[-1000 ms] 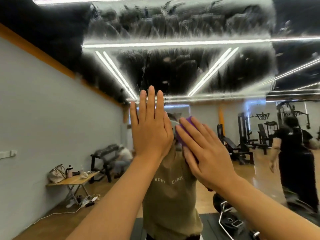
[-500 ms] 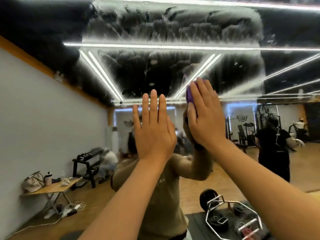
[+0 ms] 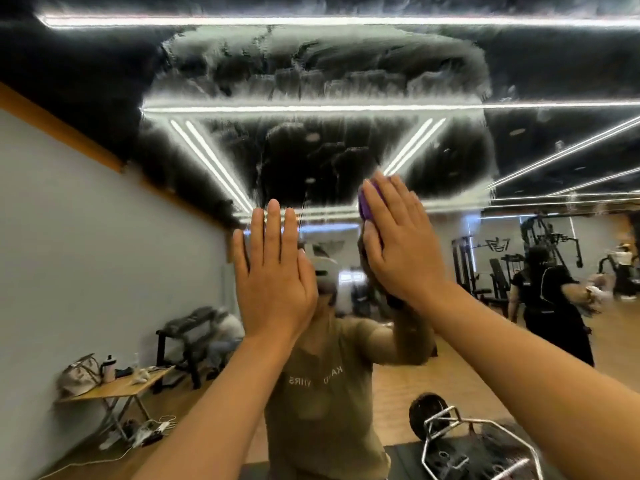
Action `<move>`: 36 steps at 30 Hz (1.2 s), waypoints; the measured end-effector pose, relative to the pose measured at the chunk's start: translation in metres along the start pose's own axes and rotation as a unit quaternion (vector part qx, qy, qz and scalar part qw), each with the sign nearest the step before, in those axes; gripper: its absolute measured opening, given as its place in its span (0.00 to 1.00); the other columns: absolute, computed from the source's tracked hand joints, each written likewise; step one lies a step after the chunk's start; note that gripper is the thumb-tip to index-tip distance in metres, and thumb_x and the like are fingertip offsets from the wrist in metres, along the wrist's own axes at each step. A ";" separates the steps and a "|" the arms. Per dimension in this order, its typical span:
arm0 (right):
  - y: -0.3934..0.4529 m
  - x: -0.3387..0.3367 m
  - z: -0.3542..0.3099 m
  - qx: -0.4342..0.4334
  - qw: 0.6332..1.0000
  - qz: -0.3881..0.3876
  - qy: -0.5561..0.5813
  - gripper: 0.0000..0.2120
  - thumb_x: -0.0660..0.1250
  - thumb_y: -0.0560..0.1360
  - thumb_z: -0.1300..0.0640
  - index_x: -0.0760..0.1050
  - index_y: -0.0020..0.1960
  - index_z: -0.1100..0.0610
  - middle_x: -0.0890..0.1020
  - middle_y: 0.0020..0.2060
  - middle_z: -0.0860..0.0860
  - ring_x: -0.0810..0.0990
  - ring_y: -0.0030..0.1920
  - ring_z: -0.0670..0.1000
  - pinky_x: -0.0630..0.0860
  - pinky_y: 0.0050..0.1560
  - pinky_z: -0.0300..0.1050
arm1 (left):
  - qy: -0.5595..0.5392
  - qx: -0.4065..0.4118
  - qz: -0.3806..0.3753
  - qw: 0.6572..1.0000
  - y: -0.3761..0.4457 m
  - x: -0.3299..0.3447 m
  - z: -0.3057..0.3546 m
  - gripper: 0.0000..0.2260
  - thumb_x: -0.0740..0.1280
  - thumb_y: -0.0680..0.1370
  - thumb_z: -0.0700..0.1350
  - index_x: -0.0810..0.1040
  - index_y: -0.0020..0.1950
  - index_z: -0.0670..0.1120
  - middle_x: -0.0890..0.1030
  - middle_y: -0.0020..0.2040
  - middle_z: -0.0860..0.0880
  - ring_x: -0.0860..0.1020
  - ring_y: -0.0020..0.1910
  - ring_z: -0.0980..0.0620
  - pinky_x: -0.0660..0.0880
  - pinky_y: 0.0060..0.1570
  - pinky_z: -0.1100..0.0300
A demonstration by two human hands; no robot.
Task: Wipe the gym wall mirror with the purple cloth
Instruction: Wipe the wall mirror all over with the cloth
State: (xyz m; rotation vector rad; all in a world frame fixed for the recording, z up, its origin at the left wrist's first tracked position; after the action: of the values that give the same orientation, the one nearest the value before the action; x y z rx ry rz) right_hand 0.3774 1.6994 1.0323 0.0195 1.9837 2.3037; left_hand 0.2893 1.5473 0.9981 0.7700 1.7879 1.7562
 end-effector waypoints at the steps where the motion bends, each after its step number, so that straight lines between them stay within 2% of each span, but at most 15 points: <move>1: 0.022 -0.003 0.007 0.010 1.000 0.011 0.000 0.27 0.51 0.82 0.51 0.60 0.80 0.58 0.60 0.80 0.55 0.55 0.80 0.55 0.48 0.81 0.51 | 0.003 -0.002 -0.003 1.000 0.000 0.000 -0.001 0.27 0.49 0.83 0.49 0.57 0.82 0.45 0.56 0.82 0.45 0.51 0.82 0.46 0.44 0.79 0.47; 3: 0.051 -0.007 0.016 0.021 0.999 0.028 0.003 0.27 0.53 0.82 0.52 0.62 0.79 0.59 0.64 0.78 0.57 0.58 0.80 0.57 0.55 0.79 0.57 | 0.010 -0.006 -0.008 1.000 0.001 0.000 -0.001 0.27 0.49 0.83 0.49 0.57 0.82 0.46 0.55 0.82 0.46 0.51 0.82 0.46 0.43 0.79 0.49; 5: 0.050 -0.007 0.020 0.022 0.999 0.031 0.013 0.26 0.55 0.82 0.54 0.63 0.79 0.60 0.64 0.78 0.57 0.58 0.80 0.57 0.55 0.79 0.57 | 0.012 -0.004 -0.006 1.000 0.002 -0.003 -0.001 0.27 0.50 0.82 0.50 0.58 0.82 0.46 0.56 0.82 0.46 0.52 0.81 0.46 0.45 0.79 0.48; 8: -0.002 -0.007 0.014 -0.004 0.999 0.032 0.022 0.26 0.55 0.83 0.54 0.62 0.79 0.60 0.62 0.79 0.57 0.56 0.80 0.57 0.55 0.79 0.56 | 0.018 -0.006 -0.001 1.000 0.003 -0.006 0.001 0.27 0.50 0.82 0.49 0.59 0.81 0.45 0.58 0.82 0.45 0.54 0.81 0.45 0.46 0.78 0.48; 12: -0.096 -0.004 0.007 -0.063 0.998 -0.015 -0.002 0.27 0.55 0.83 0.53 0.61 0.80 0.59 0.60 0.80 0.56 0.56 0.80 0.56 0.56 0.77 0.57 | 0.018 -0.026 -0.013 0.999 0.003 -0.005 0.005 0.27 0.49 0.82 0.50 0.58 0.82 0.45 0.57 0.82 0.46 0.53 0.81 0.46 0.43 0.79 0.51; 15: -0.119 -0.004 0.010 -0.091 0.995 -0.030 -0.003 0.27 0.55 0.82 0.52 0.61 0.80 0.58 0.60 0.80 0.55 0.57 0.80 0.55 0.57 0.77 0.57 | 0.012 -0.055 -0.023 0.998 0.001 -0.006 0.011 0.28 0.47 0.82 0.51 0.58 0.82 0.43 0.56 0.82 0.45 0.52 0.81 0.48 0.44 0.79 0.49; 19: -0.083 -0.003 0.016 -0.109 0.994 -0.033 0.006 0.28 0.55 0.82 0.51 0.60 0.80 0.58 0.61 0.80 0.56 0.57 0.80 0.55 0.56 0.78 0.56 | -0.017 -0.036 -0.028 0.999 0.002 0.004 0.046 0.27 0.49 0.83 0.52 0.58 0.82 0.47 0.55 0.82 0.47 0.51 0.81 0.49 0.45 0.79 0.48; 23: 0.008 -0.013 0.047 -0.029 1.000 -0.001 0.011 0.28 0.53 0.82 0.51 0.60 0.80 0.59 0.61 0.79 0.56 0.55 0.80 0.55 0.51 0.80 0.53 | 0.006 -0.050 -0.006 0.999 0.006 0.017 0.061 0.27 0.47 0.83 0.53 0.55 0.82 0.49 0.53 0.83 0.47 0.48 0.82 0.48 0.38 0.79 0.50; 27: 0.060 -0.021 0.065 0.032 0.999 0.004 0.006 0.29 0.52 0.82 0.51 0.57 0.81 0.58 0.58 0.81 0.55 0.52 0.81 0.54 0.47 0.81 0.52 | 0.016 -0.044 0.001 0.999 0.006 0.019 0.063 0.27 0.48 0.83 0.53 0.57 0.82 0.47 0.55 0.83 0.46 0.50 0.82 0.46 0.39 0.79 0.47; 31: 0.005 -0.022 0.053 0.034 0.998 0.027 0.034 0.27 0.54 0.82 0.53 0.59 0.81 0.57 0.59 0.80 0.55 0.52 0.81 0.53 0.43 0.80 0.45 | 0.016 -0.036 0.003 0.999 0.004 0.019 0.061 0.27 0.48 0.83 0.53 0.54 0.82 0.47 0.55 0.82 0.46 0.50 0.82 0.45 0.45 0.79 0.42; 36: -0.100 -0.017 0.046 -0.044 0.999 -0.021 0.005 0.29 0.56 0.81 0.52 0.59 0.80 0.57 0.59 0.80 0.55 0.55 0.81 0.54 0.53 0.79 0.55 | 0.023 -0.031 -0.007 0.999 0.004 0.022 0.062 0.28 0.47 0.83 0.53 0.54 0.82 0.46 0.54 0.83 0.45 0.50 0.82 0.44 0.45 0.78 0.40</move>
State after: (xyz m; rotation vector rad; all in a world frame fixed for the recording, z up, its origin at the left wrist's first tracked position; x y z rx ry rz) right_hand 0.4052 1.7580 0.9412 -0.0418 1.8678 2.3658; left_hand 0.3182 1.6067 1.0006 0.6963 1.7539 1.8259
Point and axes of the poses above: each hand's wrist, its own y-axis towards the middle knuckle, its own x-axis out of the palm, z = x × y, the point moved 8 cm from there along y, towards the middle knuckle
